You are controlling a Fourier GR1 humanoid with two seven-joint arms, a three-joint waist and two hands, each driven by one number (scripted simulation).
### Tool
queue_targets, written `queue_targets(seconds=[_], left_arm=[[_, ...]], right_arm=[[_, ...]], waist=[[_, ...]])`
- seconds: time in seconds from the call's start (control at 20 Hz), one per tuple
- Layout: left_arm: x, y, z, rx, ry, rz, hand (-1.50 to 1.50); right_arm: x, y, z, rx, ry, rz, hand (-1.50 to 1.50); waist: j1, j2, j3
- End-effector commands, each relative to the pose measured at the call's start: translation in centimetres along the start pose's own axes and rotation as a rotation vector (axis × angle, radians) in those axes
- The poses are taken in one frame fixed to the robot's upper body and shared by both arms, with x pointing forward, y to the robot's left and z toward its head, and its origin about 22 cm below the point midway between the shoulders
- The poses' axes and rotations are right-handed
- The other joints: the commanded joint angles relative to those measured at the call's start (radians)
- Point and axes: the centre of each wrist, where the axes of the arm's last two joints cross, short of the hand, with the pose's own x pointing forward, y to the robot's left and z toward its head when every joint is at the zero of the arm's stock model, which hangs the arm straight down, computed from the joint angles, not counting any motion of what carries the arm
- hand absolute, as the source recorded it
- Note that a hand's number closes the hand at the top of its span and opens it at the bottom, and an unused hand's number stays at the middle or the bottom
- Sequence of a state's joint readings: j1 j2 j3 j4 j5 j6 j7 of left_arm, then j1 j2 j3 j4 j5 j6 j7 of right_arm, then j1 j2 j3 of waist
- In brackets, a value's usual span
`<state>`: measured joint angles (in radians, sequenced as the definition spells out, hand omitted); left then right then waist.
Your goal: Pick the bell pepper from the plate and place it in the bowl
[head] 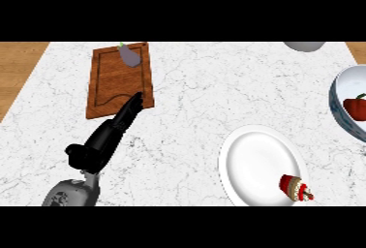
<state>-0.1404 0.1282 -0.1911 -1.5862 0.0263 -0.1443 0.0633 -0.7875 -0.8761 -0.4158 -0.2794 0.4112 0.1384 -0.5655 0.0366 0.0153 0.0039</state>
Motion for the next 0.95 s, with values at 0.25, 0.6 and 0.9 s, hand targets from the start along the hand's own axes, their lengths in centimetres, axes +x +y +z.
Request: queue_targets(seconds=[0.25, 0.6, 0.9], left_arm=[[0.1, 0.5, 0.4, -0.005, 0.005, -0.002, 0.0], [0.1, 0.4, 0.2, 0.025, -0.013, 0.004, 0.0], [-0.3, 0.5, -0.1, 0.014, -0.009, 0.021, 0.0]], right_arm=[[-2.3, -8.1, 4.5, -0.175, 0.113, -0.182, -1.5], [-5.7, -9.8, 9.3, -0.215, 0.119, -0.228, -1.5], [-5.9, -11.7, 11.0, -0.162, 0.093, -0.258, -1.5]], waist=[[0.008, 0.01, 0.005], [-0.007, 0.012, 0.01], [-0.008, 0.015, 0.011]])
